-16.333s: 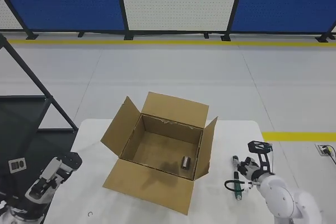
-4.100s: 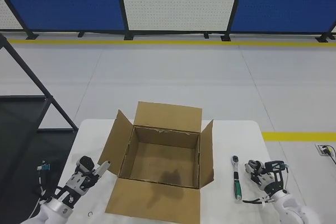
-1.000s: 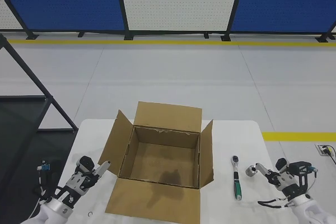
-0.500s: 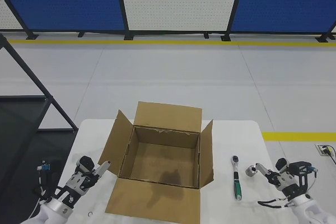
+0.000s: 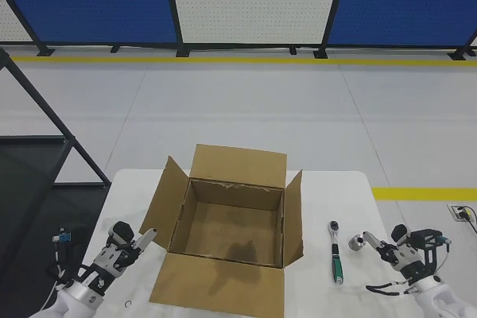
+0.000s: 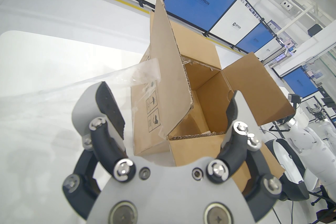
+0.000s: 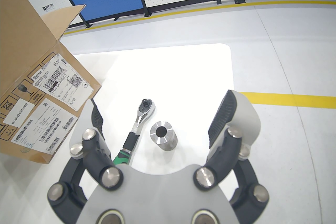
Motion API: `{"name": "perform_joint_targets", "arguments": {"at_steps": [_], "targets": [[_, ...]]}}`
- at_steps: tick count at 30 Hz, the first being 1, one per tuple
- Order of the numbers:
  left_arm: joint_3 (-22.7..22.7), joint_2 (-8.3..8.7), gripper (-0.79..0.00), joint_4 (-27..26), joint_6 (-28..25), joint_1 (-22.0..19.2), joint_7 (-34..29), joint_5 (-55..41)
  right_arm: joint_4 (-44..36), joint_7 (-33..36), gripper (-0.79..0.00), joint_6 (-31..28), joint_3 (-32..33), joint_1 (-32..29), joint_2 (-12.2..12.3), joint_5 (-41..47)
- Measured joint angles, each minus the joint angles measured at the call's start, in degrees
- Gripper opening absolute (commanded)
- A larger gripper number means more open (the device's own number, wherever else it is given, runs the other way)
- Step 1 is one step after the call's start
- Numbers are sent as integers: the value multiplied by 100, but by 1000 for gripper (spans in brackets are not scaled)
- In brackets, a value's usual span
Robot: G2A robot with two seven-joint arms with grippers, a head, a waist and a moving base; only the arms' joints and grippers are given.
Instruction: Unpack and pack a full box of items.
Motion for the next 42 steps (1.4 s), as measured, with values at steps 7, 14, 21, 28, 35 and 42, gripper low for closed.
{"name": "perform_joint_targets", "arguments": {"at_steps": [7, 14, 21, 28, 35, 42], "targets": [[0, 0, 0, 0, 0, 0, 0, 0, 0, 0, 0, 0, 0, 0, 0, 0], [0, 0, 0, 0, 0, 0, 0, 0, 0, 0, 0, 0, 0, 0, 0, 0], [0, 0, 0, 0, 0, 0, 0, 0, 0, 0, 0, 0, 0, 0, 0, 0], [0, 0, 0, 0, 0, 0, 0, 0, 0, 0, 0, 0, 0, 0, 0, 0], [20, -5, 0, -19, 29, 9, 50, 19, -223, -218, 0, -533, -5, -224, 33, 177], [30, -36, 0, -22, 59, 101, 336, -164, -793, -625, 0, -2625, 97, -779, 152, -10]]}}
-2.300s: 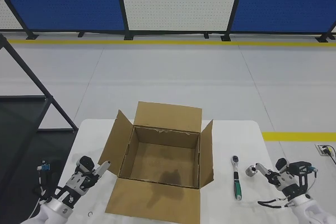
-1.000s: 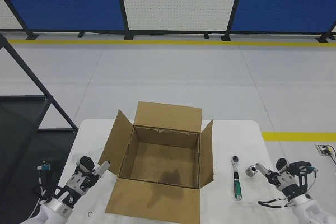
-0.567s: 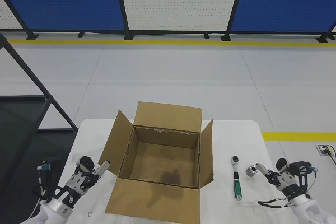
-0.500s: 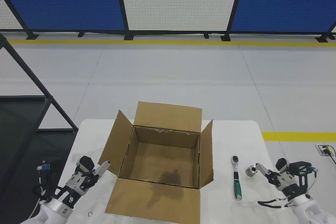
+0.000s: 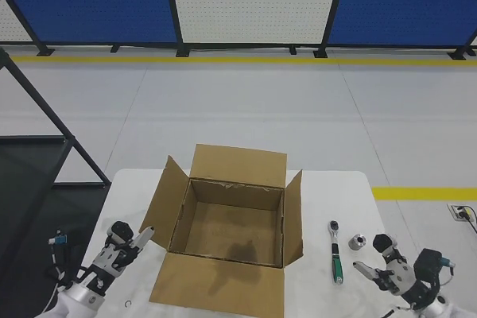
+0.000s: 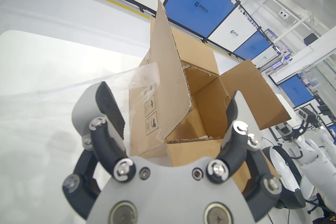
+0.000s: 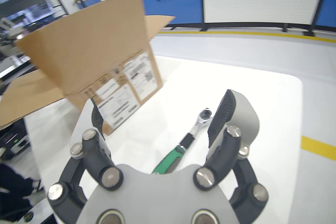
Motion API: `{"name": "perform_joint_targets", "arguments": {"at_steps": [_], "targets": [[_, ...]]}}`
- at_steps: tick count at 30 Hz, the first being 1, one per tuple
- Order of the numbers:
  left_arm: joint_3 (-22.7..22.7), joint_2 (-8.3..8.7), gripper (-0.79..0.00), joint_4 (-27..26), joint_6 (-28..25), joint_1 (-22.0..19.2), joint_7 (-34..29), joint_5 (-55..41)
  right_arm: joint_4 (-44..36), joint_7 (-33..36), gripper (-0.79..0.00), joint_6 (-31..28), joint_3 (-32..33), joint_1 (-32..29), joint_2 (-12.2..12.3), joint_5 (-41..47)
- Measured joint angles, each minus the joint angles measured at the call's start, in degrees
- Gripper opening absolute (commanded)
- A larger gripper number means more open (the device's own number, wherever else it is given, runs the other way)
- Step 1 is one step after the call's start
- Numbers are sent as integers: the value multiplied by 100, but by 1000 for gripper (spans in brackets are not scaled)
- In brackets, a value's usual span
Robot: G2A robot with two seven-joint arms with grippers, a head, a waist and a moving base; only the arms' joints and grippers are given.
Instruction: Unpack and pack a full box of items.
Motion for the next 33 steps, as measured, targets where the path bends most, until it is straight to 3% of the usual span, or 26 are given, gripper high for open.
{"name": "perform_joint_targets", "arguments": {"at_steps": [7, 17, 28, 33], "targets": [[16, -22, 0, 4, 26, 85, 140, -83, -462, -30, 0, -42, -567, -114, 59, -100], [83, -42, 0, 7, 33, 82, 181, -77, -596, -375, 0, 1117, -1350, 159, -46, -569], [56, -61, 0, 25, 31, 166, 240, -96, -630, -445, 0, 1005, -1720, 322, -46, -576], [65, -70, 0, 17, 17, 192, 256, -96, -757, -494, 0, 1277, -1878, 330, -64, -581]]}}
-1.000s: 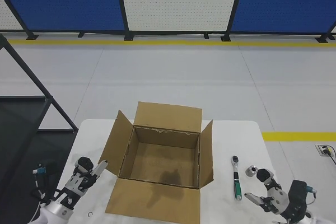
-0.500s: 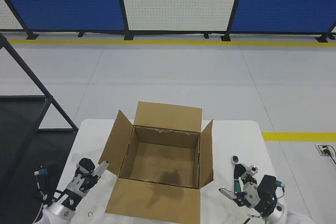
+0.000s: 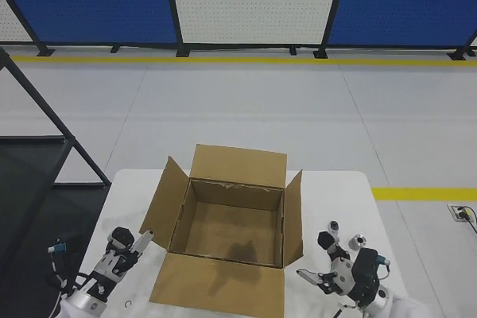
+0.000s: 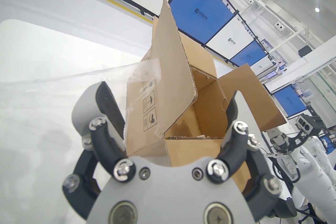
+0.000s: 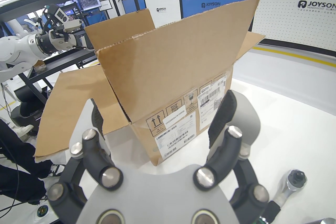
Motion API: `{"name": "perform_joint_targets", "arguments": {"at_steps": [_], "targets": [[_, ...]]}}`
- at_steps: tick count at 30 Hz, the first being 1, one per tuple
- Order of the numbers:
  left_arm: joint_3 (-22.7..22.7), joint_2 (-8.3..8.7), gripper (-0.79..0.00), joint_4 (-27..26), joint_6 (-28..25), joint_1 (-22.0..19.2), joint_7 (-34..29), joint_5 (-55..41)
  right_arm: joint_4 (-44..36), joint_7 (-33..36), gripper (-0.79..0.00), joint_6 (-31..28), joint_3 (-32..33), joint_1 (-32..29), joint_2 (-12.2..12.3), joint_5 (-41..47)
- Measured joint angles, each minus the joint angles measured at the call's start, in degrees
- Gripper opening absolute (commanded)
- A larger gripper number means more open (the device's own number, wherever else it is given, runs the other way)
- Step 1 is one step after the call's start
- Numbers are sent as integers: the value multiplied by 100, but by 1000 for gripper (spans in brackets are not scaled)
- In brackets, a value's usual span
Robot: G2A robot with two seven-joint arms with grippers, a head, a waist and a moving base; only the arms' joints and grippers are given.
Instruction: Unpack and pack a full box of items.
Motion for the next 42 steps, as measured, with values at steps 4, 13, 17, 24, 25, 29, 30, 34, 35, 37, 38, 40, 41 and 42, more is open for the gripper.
{"name": "perform_joint_targets", "arguments": {"at_steps": [4, 13, 17, 24, 25, 29, 30, 34, 35, 37, 38, 40, 41, 42], "targets": [[-14, -7, 0, 11, -25, 37, 39, -14, -78, -80, 0, 173, -96, -1, -12, 3], [-56, -27, 0, 3, -67, 153, 152, -49, -10, -71, 0, 465, -258, 127, -26, -51], [-76, -35, 0, -7, -91, 198, 180, -57, 138, -55, 0, 603, -299, 258, -34, 8], [-108, -46, 0, -54, -98, 272, 191, -44, 335, -151, 0, 795, -327, 398, -42, 25], [-110, -47, 0, -58, -102, 279, 191, -40, 362, -159, 0, 820, -326, 418, -43, 32], [-119, -54, 0, -77, -114, 311, 194, -32, 484, -183, 0, 901, -337, 505, -48, 80], [-123, -55, 0, -83, -121, 322, 192, -28, 519, -183, 0, 908, -338, 532, -49, 95], [-145, -62, 0, -90, -129, 362, 202, -40, 531, -354, 0, 807, -117, 487, -16, 176], [-152, -63, 0, -90, -132, 373, 207, -45, 515, -396, 0, 771, -15, 445, 0, 194], [-170, -67, 0, -88, -140, 398, 216, -61, 490, -447, 0, 693, 258, 342, 42, 219], [-174, -69, 0, -84, -143, 407, 218, -67, 487, -448, 0, 679, 378, 304, 60, 200], [-178, -72, 0, -76, -149, 420, 218, -77, 530, -419, 0, 711, 636, 239, 99, 117], [-176, -74, 0, -73, -151, 422, 216, -78, 566, -384, 0, 714, 728, 224, 114, 69], [-170, -77, 0, -66, -151, 422, 215, -79, 627, -340, 0, 745, 842, 216, 134, -12]]}}
